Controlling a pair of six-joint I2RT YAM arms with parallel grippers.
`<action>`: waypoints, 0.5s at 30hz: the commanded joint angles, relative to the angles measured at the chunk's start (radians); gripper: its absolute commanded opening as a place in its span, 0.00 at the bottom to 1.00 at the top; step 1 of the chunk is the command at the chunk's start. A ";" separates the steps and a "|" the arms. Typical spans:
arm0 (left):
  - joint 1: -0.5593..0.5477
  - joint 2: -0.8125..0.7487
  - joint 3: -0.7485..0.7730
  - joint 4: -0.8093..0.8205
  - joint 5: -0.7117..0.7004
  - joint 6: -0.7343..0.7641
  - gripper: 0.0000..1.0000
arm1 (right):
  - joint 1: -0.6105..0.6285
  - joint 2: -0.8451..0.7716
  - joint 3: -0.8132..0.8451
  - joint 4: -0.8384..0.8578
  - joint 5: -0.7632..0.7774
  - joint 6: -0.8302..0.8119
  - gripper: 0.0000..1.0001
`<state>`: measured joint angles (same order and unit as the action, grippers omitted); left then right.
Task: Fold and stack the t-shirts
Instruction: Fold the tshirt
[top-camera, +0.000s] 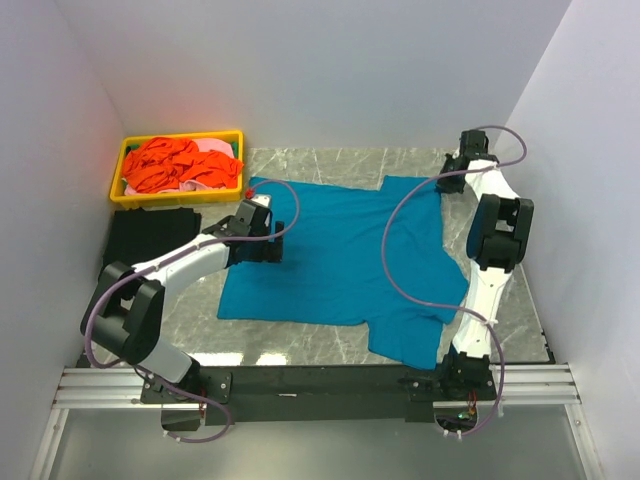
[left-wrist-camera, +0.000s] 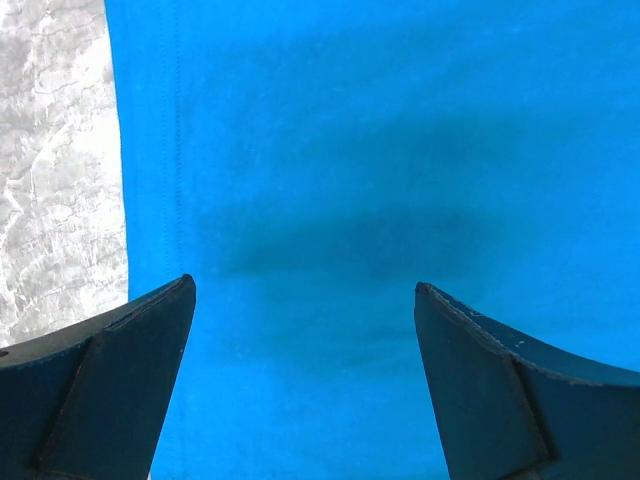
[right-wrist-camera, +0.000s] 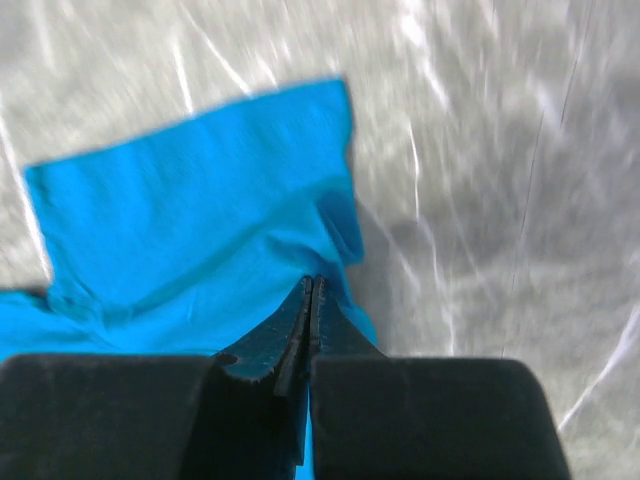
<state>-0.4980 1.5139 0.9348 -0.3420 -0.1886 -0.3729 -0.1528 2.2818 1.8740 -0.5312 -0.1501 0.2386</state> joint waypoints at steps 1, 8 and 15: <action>0.001 0.014 0.025 0.001 -0.031 0.023 0.97 | 0.009 0.033 0.108 -0.012 0.027 -0.036 0.01; 0.001 0.029 0.029 -0.006 -0.043 0.023 0.97 | 0.015 0.083 0.186 -0.006 0.053 -0.074 0.11; 0.001 0.042 0.036 -0.022 -0.067 0.016 0.97 | 0.059 -0.005 0.121 0.040 0.171 -0.098 0.43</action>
<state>-0.4980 1.5555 0.9363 -0.3592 -0.2241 -0.3607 -0.1307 2.3703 2.0388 -0.5369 -0.0540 0.1665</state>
